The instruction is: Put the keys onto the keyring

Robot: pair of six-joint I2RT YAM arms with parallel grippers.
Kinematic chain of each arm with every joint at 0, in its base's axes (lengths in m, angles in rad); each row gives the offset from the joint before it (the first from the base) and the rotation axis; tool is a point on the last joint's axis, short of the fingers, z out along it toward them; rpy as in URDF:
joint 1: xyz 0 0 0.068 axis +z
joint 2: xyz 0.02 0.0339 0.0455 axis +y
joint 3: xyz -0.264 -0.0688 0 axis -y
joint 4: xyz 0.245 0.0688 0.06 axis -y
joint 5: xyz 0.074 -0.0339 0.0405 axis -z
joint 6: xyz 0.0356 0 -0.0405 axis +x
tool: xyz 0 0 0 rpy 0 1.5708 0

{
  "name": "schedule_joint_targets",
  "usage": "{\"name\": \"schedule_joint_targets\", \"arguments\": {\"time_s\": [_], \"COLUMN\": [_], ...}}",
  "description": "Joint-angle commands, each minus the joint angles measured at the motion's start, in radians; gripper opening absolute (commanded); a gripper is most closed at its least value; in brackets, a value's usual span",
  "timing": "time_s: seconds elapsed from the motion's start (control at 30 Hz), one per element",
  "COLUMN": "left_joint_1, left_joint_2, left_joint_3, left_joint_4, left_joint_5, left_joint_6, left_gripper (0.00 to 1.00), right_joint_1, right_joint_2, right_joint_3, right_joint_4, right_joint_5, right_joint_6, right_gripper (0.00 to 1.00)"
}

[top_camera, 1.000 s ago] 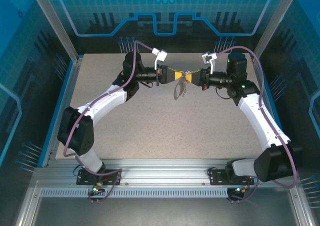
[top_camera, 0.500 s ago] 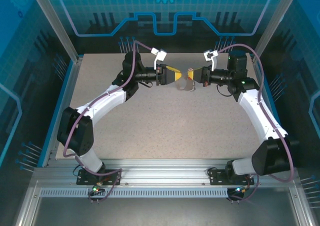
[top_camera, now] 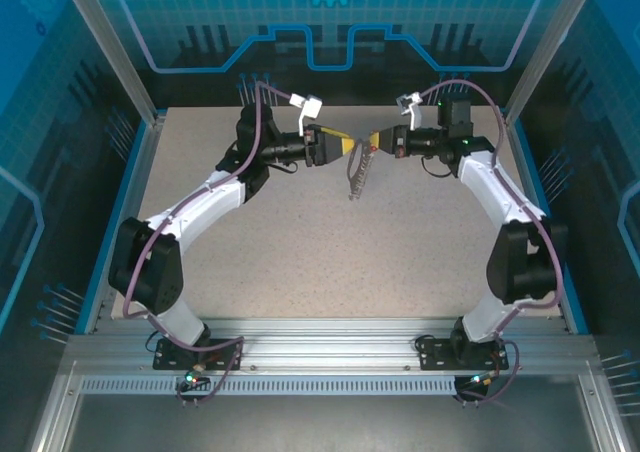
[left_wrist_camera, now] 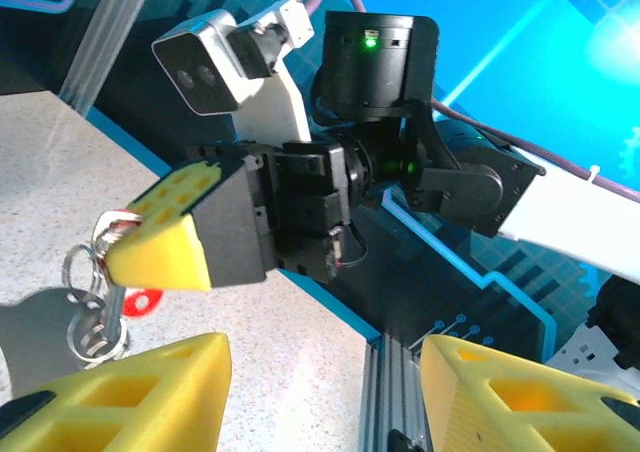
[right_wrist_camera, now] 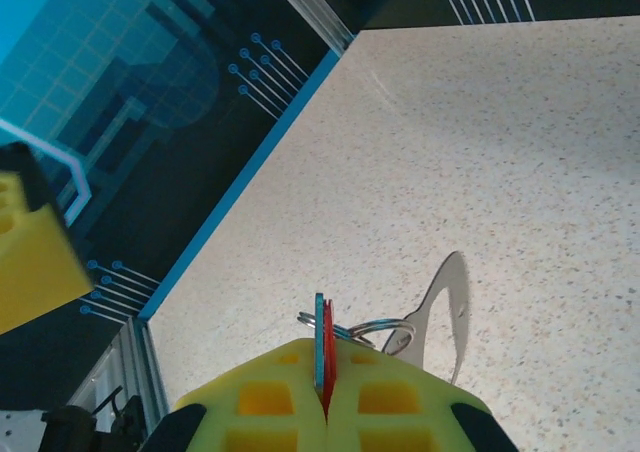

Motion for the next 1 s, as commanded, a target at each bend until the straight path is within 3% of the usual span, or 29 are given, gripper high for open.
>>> {"name": "schedule_joint_targets", "arguments": {"time_s": [0.0, 0.37, 0.6, 0.97], "left_joint_1": [0.022, 0.072, 0.077, 0.077], "left_joint_2": [-0.033, -0.017, -0.018, -0.065], "left_joint_3": [-0.032, -0.075, -0.073, -0.092], "left_joint_4": [0.007, 0.057, 0.048, 0.002], "left_joint_5": [-0.019, -0.022, -0.016, -0.031], "left_joint_6": [0.017, -0.007, -0.012, 0.009], "left_gripper": [0.55, 0.60, 0.61, 0.62], "right_joint_1": [-0.028, -0.053, 0.011, 0.104], "right_joint_2": [0.071, 0.329, 0.461, 0.510], "right_joint_3": [0.082, 0.259, 0.220, 0.116], "right_joint_4": [0.014, -0.005, 0.105, 0.247], "right_joint_5": [-0.010, 0.019, 0.052, 0.088], "right_joint_6": [0.017, 0.052, 0.148, 0.255], "right_gripper": [0.00, 0.00, 0.00, 0.00]}}
